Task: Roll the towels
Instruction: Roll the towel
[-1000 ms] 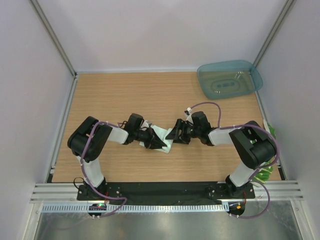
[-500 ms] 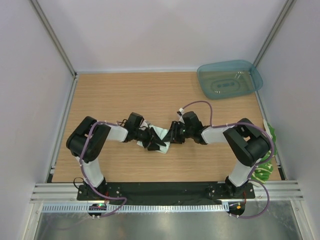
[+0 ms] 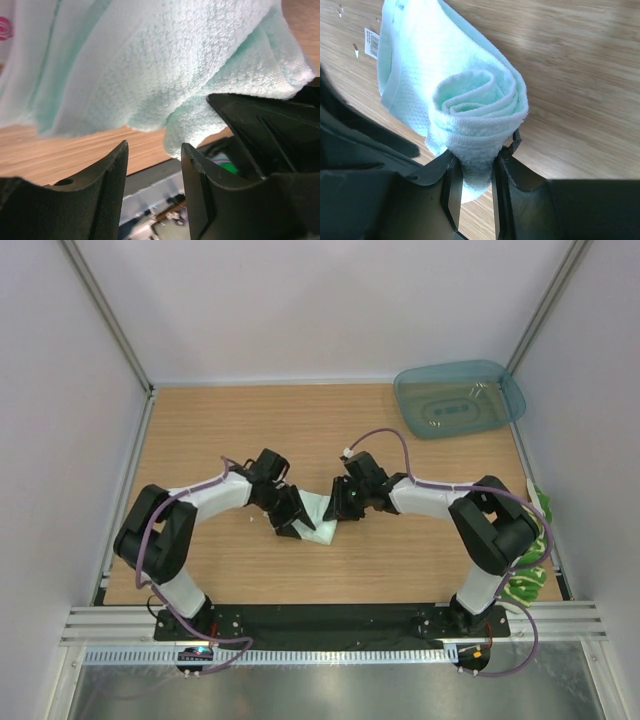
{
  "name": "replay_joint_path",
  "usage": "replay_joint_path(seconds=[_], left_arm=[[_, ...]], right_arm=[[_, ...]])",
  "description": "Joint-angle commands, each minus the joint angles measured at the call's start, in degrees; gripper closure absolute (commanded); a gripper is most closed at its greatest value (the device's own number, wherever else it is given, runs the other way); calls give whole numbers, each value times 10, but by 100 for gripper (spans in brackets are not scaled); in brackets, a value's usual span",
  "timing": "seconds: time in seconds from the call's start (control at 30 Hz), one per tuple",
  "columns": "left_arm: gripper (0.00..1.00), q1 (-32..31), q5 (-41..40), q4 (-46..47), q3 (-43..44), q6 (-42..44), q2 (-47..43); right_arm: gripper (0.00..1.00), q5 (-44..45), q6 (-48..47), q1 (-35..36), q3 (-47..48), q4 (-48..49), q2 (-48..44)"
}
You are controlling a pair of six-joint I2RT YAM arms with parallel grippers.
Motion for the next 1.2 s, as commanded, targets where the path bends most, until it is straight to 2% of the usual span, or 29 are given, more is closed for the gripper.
replay_joint_path(seconds=[0.0, 0.13, 0.17, 0.27, 0.4, 0.57, 0.83, 0.97, 1.17], left_arm=[[52, -25, -118, -123, 59, 74, -35], [54, -87, -229, -163, 110, 109, -52], [55, -120, -276, -167, 121, 115, -57], [56, -179, -353, -157, 141, 139, -69], [59, -220, -430, -127, 137, 150, -71], [58, -279, -479, -77, 110, 167, -79], [59, -310, -494, 53, 39, 163, -134], [59, -319, -530, 73, 22, 161, -133], [62, -327, -551, 79, 22, 150, -79]], right_arm=[[69, 49, -26, 16, 47, -79, 3], [69, 70, -25, 28, 76, -129, 13], [69, 73, -23, 32, 87, -136, 16], [69, 76, -18, 35, 103, -154, 21], [69, 79, -14, 35, 118, -177, 33], [69, 77, -9, 35, 130, -188, 48], [70, 48, 6, 34, 117, -167, 52], [70, 20, 25, 34, 106, -147, 57], [70, 6, 36, 34, 103, -134, 61]])
